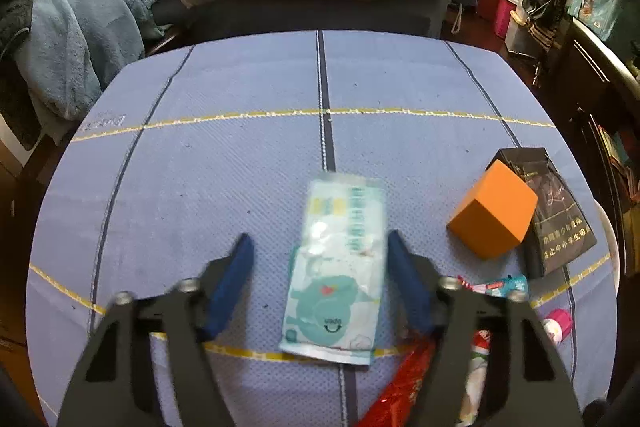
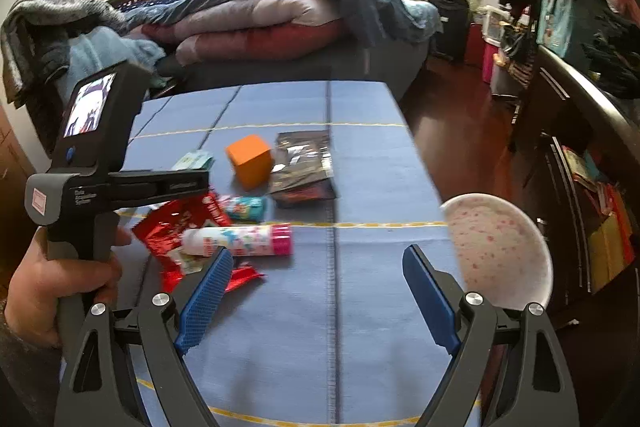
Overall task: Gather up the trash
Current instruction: 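Grasp the light-blue wipes pack with the left tool while the right tool grasps the white glue stick, then carry the wipes pack and glue stick over the wastebasket with both tools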
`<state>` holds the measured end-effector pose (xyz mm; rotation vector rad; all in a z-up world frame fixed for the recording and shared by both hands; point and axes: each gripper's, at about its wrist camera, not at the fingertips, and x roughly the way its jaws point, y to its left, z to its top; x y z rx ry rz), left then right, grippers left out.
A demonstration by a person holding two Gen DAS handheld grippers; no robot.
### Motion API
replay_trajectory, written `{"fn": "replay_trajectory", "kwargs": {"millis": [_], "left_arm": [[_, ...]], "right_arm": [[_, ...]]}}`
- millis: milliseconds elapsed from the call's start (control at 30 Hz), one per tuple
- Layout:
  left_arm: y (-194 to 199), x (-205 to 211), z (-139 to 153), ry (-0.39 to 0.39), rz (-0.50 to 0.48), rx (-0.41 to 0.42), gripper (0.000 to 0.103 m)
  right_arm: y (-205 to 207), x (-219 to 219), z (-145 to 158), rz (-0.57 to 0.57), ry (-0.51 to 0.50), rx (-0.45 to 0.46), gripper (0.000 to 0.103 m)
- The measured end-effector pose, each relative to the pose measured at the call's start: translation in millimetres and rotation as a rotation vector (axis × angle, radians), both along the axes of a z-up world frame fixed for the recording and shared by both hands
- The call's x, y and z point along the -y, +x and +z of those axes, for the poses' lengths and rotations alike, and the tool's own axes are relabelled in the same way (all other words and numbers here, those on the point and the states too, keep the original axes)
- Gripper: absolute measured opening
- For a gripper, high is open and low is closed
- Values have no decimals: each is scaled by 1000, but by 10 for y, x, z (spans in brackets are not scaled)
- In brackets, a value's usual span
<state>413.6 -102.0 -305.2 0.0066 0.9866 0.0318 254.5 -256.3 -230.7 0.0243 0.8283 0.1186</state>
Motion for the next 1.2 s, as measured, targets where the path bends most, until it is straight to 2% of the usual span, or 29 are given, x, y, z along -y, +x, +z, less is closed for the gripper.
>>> {"fn": "replay_trajectory", "kwargs": {"millis": [33,233,400,600,633,667,800,1200], "left_arm": [[4,-15,3,1,-2,3,44],[-84,-243,54,-59,22,14,43],[-214,-494,167,-94,56,42,44],[-299,-719,281,-111,77,69,44],[-315,-750,300,-117,82,72,44],[-328,-774,309,-119,84,73,44],[-408,-837,378,-134,88,88,44],[-886,-745,730,-139,52,147,44]], "right_arm": [[17,-28,-10,5,4,-5,88],[210,-216,-131,16,46,-36,99],[412,-428,-248,38,6,-78,99],[453,-550,-329,47,-38,-86,99],[442,-541,-327,48,-30,-85,97],[430,-529,-322,48,-21,-84,86],[374,-463,-276,33,6,-80,86],[8,-461,67,29,-10,1,86]]}}
